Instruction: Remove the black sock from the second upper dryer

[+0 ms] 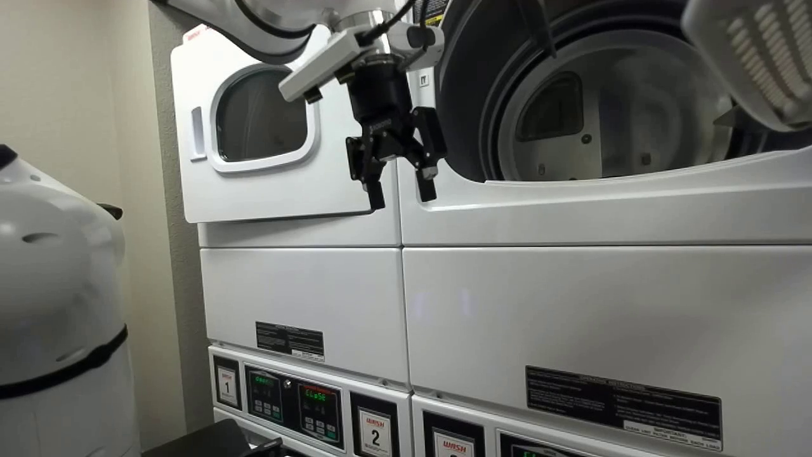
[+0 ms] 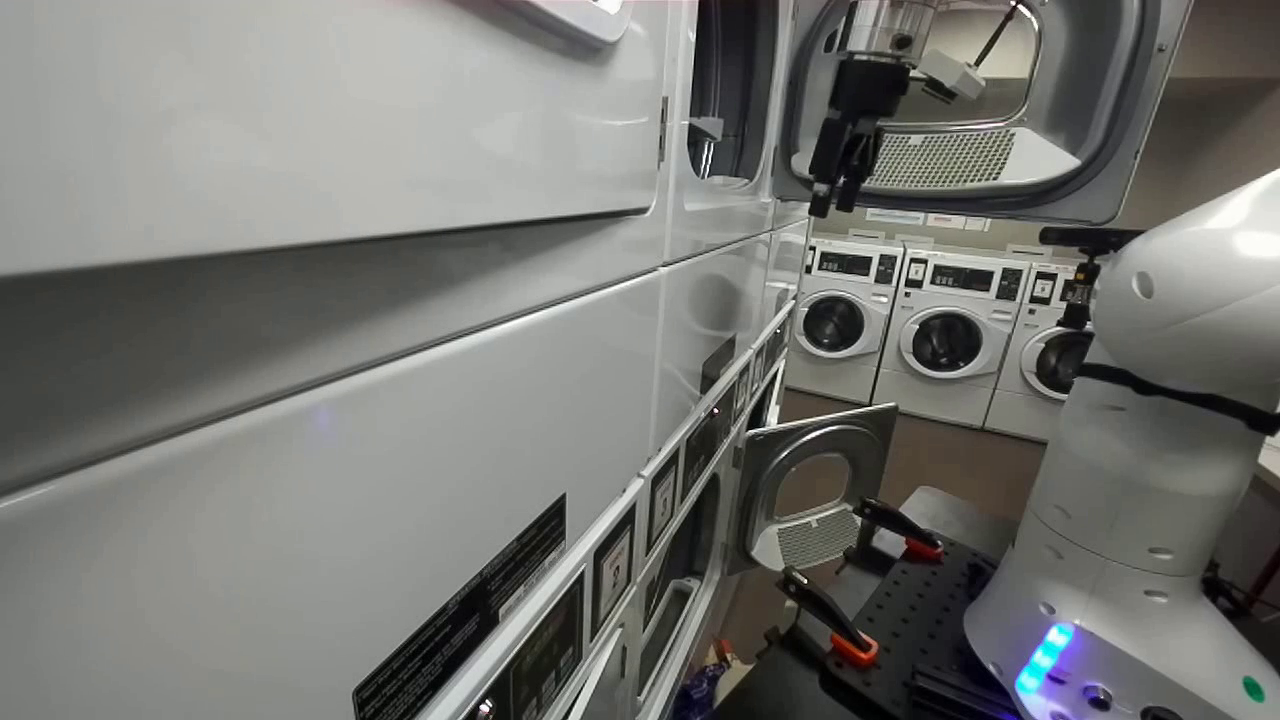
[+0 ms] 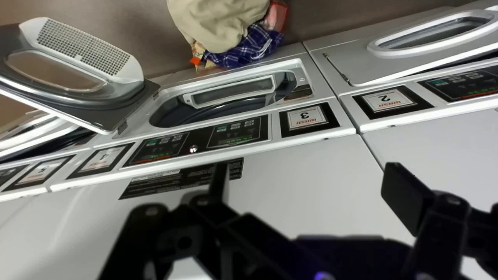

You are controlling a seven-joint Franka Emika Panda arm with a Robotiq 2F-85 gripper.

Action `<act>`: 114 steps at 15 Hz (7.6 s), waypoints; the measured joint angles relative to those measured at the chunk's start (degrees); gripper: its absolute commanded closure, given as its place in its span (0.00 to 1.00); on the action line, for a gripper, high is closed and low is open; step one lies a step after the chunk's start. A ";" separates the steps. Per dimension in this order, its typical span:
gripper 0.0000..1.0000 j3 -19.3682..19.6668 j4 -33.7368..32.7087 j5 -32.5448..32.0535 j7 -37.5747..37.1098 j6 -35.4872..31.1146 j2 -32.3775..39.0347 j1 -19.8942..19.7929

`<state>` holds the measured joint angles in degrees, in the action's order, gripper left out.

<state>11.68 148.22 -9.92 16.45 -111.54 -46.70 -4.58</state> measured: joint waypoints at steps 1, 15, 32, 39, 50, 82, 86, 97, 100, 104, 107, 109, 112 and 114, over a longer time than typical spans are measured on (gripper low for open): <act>0.00 0.79 -1.20 -0.11 1.44 -1.23 1.69 0.13; 0.00 10.84 -31.42 12.92 34.30 -8.96 35.68 3.39; 0.00 3.72 -49.69 27.65 41.73 -9.28 53.88 -9.24; 0.00 2.18 -51.48 30.18 41.38 -10.03 56.00 -10.37; 0.73 0.55 -51.28 30.42 40.39 -13.05 58.73 -11.46; 0.00 2.83 -49.24 25.94 30.55 -8.11 47.12 -11.77; 0.00 2.52 -49.20 25.95 30.55 -9.49 49.03 -11.24; 0.00 2.17 -48.49 25.48 30.52 -12.38 53.95 -10.77; 0.00 2.15 -48.47 25.25 30.52 -12.52 53.95 -10.77; 0.00 1.98 -48.50 25.24 30.52 -12.78 53.95 -10.77; 0.00 1.52 -48.61 25.25 30.51 -13.47 53.98 -10.77; 0.00 0.87 -48.81 25.26 30.48 -14.04 54.12 -10.75; 0.00 -0.25 -49.12 25.28 30.45 -14.52 54.51 -10.58; 0.00 -0.78 -49.30 25.28 30.44 -14.64 54.98 -10.53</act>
<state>10.90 98.92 15.36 46.90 -126.18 8.27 -15.11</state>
